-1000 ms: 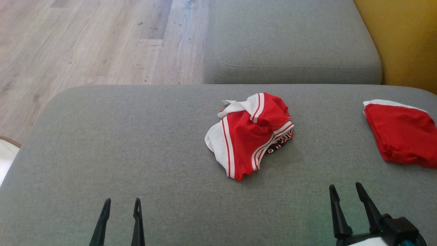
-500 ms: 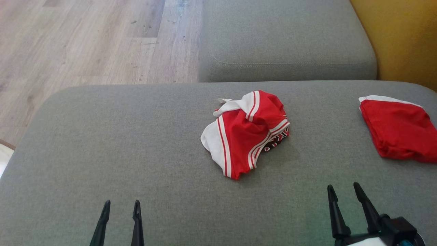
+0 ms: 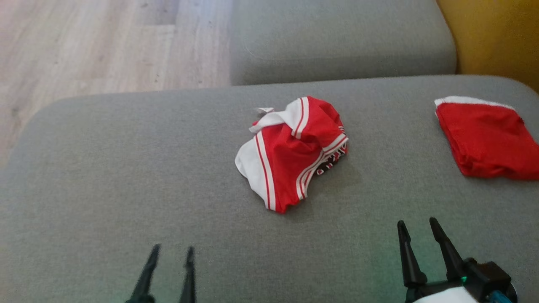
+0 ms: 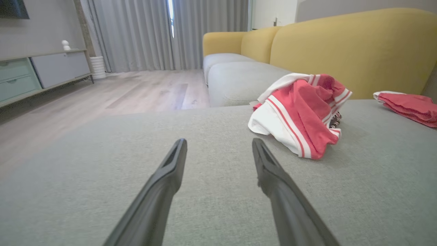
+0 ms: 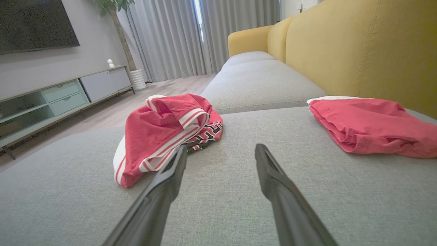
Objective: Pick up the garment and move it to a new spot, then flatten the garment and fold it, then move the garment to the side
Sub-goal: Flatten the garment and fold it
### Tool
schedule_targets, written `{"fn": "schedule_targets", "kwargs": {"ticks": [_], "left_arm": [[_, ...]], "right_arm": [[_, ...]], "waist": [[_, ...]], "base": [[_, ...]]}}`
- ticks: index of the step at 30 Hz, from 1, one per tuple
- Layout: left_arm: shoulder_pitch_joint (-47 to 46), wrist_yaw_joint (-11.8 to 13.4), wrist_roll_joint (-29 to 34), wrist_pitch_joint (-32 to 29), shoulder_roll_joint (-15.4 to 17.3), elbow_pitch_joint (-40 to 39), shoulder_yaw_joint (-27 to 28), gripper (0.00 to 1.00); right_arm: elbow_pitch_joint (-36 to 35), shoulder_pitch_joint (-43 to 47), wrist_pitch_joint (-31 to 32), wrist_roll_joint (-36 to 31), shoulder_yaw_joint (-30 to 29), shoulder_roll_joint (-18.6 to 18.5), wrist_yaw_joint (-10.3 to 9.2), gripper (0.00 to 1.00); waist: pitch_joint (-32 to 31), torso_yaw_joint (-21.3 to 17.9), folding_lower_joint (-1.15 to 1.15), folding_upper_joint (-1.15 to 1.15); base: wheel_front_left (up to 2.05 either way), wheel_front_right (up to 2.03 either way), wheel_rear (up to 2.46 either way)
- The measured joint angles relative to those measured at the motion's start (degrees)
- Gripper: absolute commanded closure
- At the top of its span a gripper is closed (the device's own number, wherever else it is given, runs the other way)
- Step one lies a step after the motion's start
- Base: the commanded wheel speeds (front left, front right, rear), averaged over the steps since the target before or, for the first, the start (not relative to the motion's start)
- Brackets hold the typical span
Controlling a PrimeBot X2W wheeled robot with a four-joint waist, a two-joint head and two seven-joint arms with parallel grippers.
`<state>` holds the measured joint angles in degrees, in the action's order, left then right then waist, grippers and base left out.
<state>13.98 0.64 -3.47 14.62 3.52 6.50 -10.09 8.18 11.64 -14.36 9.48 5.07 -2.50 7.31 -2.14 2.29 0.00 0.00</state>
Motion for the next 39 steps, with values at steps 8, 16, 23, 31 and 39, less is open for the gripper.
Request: {"fn": "schedule_targets", "kwargs": {"ticks": [8,16,23,31,39], "left_arm": [[-11.68,-3.79,1.38,0.0,-0.16,8.89,-9.15,0.0],[-25.85,-6.59,3.53,0.01,-0.32,17.09,-17.2,0.0],[-35.66,-7.71,4.58,0.01,-0.65,25.64,-25.66,0.0],[-40.99,-5.16,4.2,-2.47,-0.74,37.24,-25.8,0.0],[-42.93,-5.19,1.22,-1.47,-0.77,40.11,-27.51,1.0]], "right_arm": [[-1.16,-3.2,0.0,-1.52,0.23,0.0,-0.01,0.0],[-2.05,-7.54,0.0,-2.01,0.67,-0.01,-0.01,0.0],[-2.03,-9.88,0.0,-3.03,0.88,-0.02,-0.01,0.0],[-1.86,-11.11,0.0,-3.07,1.77,-0.03,-0.01,0.0],[-1.31,-11.1,0.0,-2.91,2.42,-0.03,-0.01,0.0]], "waist": [[5.41,-2.81,0.01,0.0],[11.27,-4.18,0.02,0.0],[14.81,-5.73,0.02,0.0],[15.6,-8.56,0.0,0.0],[14.63,-11.25,0.0,0.0]], "base": [[0.0,0.0,0.0],[0.0,0.0,0.0],[0.0,0.0,0.0],[0.0,0.0,0.0],[0.0,0.0,0.0]]}}
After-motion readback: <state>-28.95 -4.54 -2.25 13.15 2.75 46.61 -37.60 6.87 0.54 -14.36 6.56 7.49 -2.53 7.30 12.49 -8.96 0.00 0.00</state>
